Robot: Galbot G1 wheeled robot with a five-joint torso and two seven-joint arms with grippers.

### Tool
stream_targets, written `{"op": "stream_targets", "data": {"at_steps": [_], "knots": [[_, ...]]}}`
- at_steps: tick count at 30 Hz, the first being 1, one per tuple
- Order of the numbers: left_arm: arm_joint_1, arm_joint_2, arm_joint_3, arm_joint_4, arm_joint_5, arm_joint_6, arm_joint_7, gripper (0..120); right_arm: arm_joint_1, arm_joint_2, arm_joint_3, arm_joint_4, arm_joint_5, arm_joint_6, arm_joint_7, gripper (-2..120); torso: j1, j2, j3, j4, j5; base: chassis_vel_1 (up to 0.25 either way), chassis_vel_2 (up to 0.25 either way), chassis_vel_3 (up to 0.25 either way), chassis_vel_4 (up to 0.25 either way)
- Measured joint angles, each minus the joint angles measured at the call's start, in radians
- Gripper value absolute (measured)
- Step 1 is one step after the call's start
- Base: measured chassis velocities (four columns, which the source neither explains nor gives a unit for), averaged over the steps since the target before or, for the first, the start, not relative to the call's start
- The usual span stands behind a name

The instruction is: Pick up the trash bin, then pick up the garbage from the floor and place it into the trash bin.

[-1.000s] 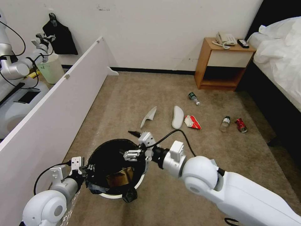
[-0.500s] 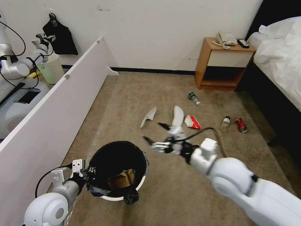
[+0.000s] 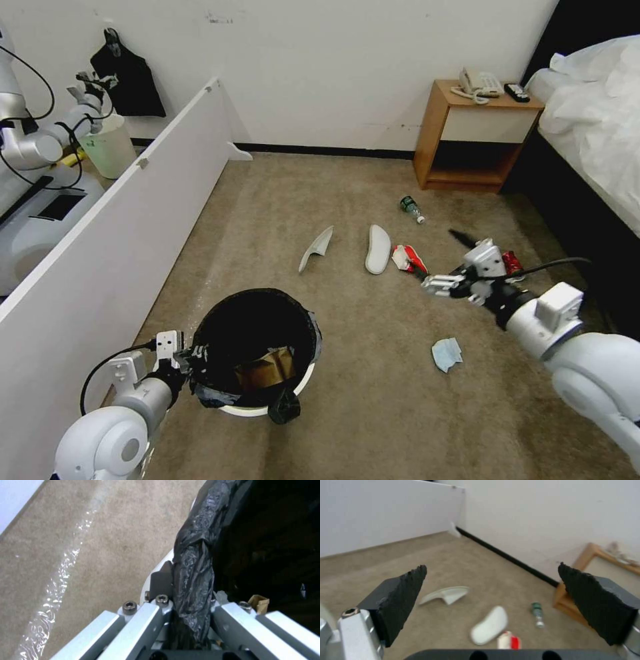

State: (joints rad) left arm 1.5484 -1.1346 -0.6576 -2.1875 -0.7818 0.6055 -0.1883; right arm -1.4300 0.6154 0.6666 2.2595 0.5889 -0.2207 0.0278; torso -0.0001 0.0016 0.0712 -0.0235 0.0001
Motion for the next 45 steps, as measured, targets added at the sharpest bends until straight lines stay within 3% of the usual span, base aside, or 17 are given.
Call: {"op": "stream_targets", "data": {"at_steps": [5, 14, 23, 27, 30, 45], "knots": [[0.003, -0.001, -0.007, -0.011, 0.002, -0.001, 0.000, 1, -0.051, 0.047, 0.076, 0.000, -0.057, 0.009, -0.015, 100, 0.000, 0.000, 0.000, -0.0002, -0.0001, 0.000, 0.000, 0.000, 0.000], [0.015, -0.022, -0.015, -0.024, 0.051, -0.020, 0.009, 1, -0.173, 0.245, 0.230, 0.003, -0.211, 0.052, -0.076, 100, 0.000, 0.000, 0.000, -0.0002, -0.0001, 0.000, 0.000, 0.000, 0.000], [0.001, -0.022, 0.000, -0.008, 0.096, -0.077, 0.050, 1, -0.246, 0.396, 0.273, 0.012, -0.312, 0.082, -0.100, 100, 0.000, 0.000, 0.000, -0.0002, -0.0002, 0.000, 0.000, 0.000, 0.000], [0.003, -0.024, 0.000, -0.006, 0.103, -0.082, 0.053, 1, -0.260, 0.428, 0.278, 0.016, -0.328, 0.089, -0.104, 100, 0.000, 0.000, 0.000, -0.0001, -0.0001, 0.000, 0.000, 0.000, 0.000], [0.006, -0.038, 0.005, -0.006, 0.115, -0.084, 0.056, 1, -0.281, 0.516, 0.282, 0.021, -0.355, 0.094, -0.114, 100, 0.000, 0.000, 0.000, -0.0001, 0.0000, 0.000, 0.000, 0.000, 0.000], [0.011, -0.015, 0.005, 0.001, 0.108, -0.093, 0.053, 1, -0.308, 0.560, 0.303, 0.021, -0.362, 0.095, -0.113, 100, 0.000, 0.000, 0.000, 0.0000, -0.0001, 0.000, 0.000, 0.000, 0.000]]}}
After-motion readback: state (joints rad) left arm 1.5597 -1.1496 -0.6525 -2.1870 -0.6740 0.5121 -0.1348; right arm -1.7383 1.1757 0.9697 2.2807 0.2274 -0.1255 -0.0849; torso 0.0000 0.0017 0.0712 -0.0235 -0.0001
